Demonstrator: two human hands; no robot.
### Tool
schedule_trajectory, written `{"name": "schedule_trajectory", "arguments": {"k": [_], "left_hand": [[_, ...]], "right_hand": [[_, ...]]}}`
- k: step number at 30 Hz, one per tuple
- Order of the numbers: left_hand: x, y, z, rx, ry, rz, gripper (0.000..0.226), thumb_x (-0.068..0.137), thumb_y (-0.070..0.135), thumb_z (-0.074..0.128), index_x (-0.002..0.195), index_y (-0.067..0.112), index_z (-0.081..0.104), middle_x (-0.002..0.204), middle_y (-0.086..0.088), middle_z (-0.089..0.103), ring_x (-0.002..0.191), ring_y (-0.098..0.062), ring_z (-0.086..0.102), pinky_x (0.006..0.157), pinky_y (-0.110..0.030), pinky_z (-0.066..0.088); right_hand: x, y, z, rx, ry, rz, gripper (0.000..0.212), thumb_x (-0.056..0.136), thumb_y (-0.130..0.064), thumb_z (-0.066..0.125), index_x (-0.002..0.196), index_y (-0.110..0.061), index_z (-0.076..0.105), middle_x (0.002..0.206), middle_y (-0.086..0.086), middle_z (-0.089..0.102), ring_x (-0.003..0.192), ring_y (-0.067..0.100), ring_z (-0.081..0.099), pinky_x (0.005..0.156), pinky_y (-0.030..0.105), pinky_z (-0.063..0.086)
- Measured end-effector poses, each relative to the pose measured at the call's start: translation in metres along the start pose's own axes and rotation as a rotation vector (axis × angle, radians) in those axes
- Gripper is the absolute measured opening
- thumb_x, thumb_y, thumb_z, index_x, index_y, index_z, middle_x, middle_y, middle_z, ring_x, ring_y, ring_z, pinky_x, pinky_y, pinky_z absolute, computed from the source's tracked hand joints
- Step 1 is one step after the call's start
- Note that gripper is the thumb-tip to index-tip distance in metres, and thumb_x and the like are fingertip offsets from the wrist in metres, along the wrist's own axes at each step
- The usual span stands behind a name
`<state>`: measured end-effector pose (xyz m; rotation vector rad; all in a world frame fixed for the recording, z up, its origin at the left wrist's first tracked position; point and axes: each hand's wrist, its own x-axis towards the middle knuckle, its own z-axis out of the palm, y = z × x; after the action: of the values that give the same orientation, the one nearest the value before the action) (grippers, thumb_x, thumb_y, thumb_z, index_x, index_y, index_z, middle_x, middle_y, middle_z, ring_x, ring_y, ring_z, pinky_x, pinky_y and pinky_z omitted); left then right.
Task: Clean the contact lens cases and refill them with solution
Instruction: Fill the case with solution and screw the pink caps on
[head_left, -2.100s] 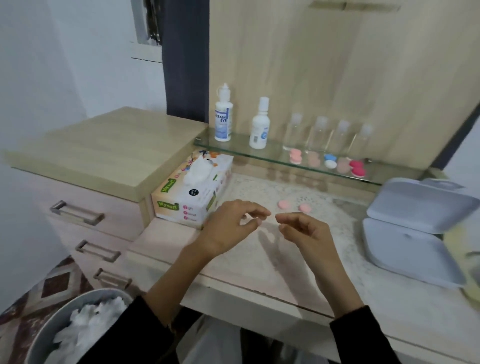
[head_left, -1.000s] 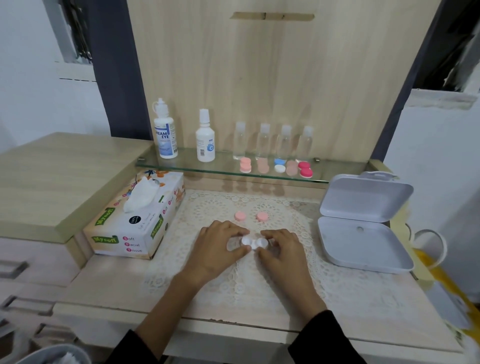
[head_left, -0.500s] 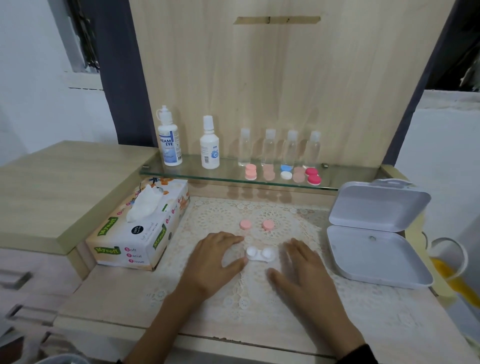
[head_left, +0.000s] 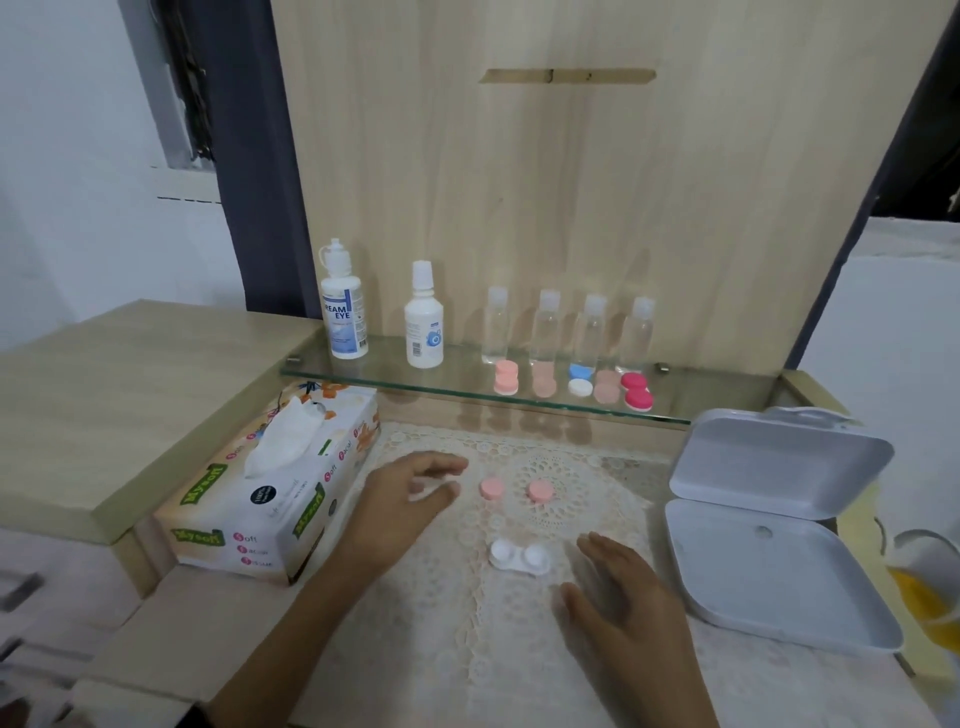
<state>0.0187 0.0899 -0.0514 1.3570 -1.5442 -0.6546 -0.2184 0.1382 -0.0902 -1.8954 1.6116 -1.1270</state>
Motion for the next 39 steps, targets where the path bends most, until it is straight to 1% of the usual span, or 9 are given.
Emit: {"name": "schedule_trajectory", "arguments": {"k": [4, 8, 13, 18, 21, 26, 33, 36, 39], "left_hand": [[0.048, 0.025, -0.011, -0.049, 0.374, 0.055, 0.024, 0.087, 0.005, 0.062, 0.103, 0.021, 0.070, 0.100, 0.012, 0.069, 0.088, 0.003, 0.061, 0.083, -0.027, 0.052], [0.111, 0.035, -0.021, 0.047, 0.549, 0.103, 0.052, 0.078, 0.005, 0.069, 0.126, 0.014, 0.054, 0.128, -0.002, 0.054, 0.116, -0.019, 0.051, 0.101, -0.034, 0.042], [0.167, 0.030, -0.027, 0.083, 0.337, -0.100, 0.096, 0.077, 0.026, 0.077, 0.148, 0.012, 0.015, 0.148, -0.012, 0.034, 0.134, -0.028, 0.036, 0.110, -0.039, 0.030], [0.167, 0.026, -0.024, 0.126, 0.323, -0.099, 0.061, 0.085, 0.028, 0.069, 0.135, 0.009, 0.040, 0.130, -0.012, 0.054, 0.117, -0.031, 0.051, 0.095, -0.036, 0.040], [0.152, 0.030, -0.025, 0.103, 0.328, -0.054, 0.055, 0.085, 0.028, 0.069, 0.130, 0.007, 0.045, 0.121, -0.009, 0.057, 0.109, -0.026, 0.053, 0.085, -0.030, 0.039], [0.104, 0.037, -0.031, 0.052, 0.346, 0.046, 0.052, 0.081, 0.028, 0.073, 0.125, 0.010, 0.051, 0.108, 0.003, 0.057, 0.097, -0.015, 0.052, 0.081, -0.028, 0.041], [0.006, 0.028, -0.029, -0.117, 0.148, -0.013, 0.043, 0.069, 0.036, 0.077, 0.107, 0.034, 0.058, 0.108, 0.009, 0.066, 0.096, -0.011, 0.063, 0.084, -0.033, 0.053], [-0.032, 0.025, -0.023, -0.127, 0.050, -0.061, 0.047, 0.060, 0.044, 0.077, 0.102, 0.046, 0.055, 0.101, 0.019, 0.068, 0.093, -0.003, 0.064, 0.078, -0.023, 0.052], [-0.056, 0.017, -0.017, -0.115, 0.011, -0.053, 0.055, 0.057, 0.059, 0.081, 0.104, 0.045, 0.057, 0.100, 0.030, 0.065, 0.094, 0.003, 0.062, 0.074, -0.016, 0.048]], "right_hand": [[0.002, 0.004, 0.003, 0.026, 0.002, 0.020, 0.046, 0.074, -0.015, 0.079, 0.118, -0.016, 0.068, 0.124, -0.009, 0.061, 0.117, 0.006, 0.054, 0.103, 0.023, 0.038], [0.004, 0.004, 0.003, 0.036, 0.010, 0.011, 0.041, 0.073, -0.013, 0.079, 0.113, -0.018, 0.071, 0.120, -0.013, 0.060, 0.114, 0.002, 0.054, 0.092, 0.004, 0.030], [0.003, 0.005, 0.002, 0.055, -0.002, -0.006, 0.039, 0.073, -0.009, 0.079, 0.111, -0.016, 0.072, 0.121, -0.009, 0.061, 0.117, 0.005, 0.052, 0.084, -0.009, 0.027], [0.005, 0.008, 0.003, 0.019, 0.011, -0.018, 0.035, 0.073, -0.008, 0.079, 0.107, -0.014, 0.074, 0.119, -0.011, 0.061, 0.113, 0.001, 0.053, 0.085, -0.009, 0.026], [0.004, 0.008, 0.004, 0.006, 0.031, -0.024, 0.028, 0.075, -0.008, 0.077, 0.103, -0.011, 0.076, 0.117, -0.011, 0.063, 0.112, 0.001, 0.054, 0.086, -0.008, 0.027], [0.003, 0.010, 0.005, -0.040, 0.024, -0.033, 0.030, 0.080, -0.015, 0.074, 0.110, -0.012, 0.074, 0.126, -0.009, 0.061, 0.126, 0.007, 0.050, 0.102, 0.015, 0.031], [-0.001, 0.002, 0.011, -0.186, -0.012, -0.133, 0.042, 0.092, -0.028, 0.053, 0.131, -0.015, 0.060, 0.145, -0.004, 0.047, 0.136, -0.002, 0.030, 0.110, 0.009, 0.005], [-0.001, -0.003, 0.010, -0.210, -0.035, -0.144, 0.052, 0.086, -0.032, 0.041, 0.130, -0.012, 0.060, 0.144, -0.002, 0.049, 0.130, -0.008, 0.026, 0.113, 0.014, -0.001], [-0.002, -0.004, 0.008, -0.248, -0.039, -0.163, 0.055, 0.089, -0.034, 0.036, 0.135, -0.013, 0.055, 0.148, -0.004, 0.044, 0.135, -0.005, 0.024, 0.110, 0.008, -0.004]]}}
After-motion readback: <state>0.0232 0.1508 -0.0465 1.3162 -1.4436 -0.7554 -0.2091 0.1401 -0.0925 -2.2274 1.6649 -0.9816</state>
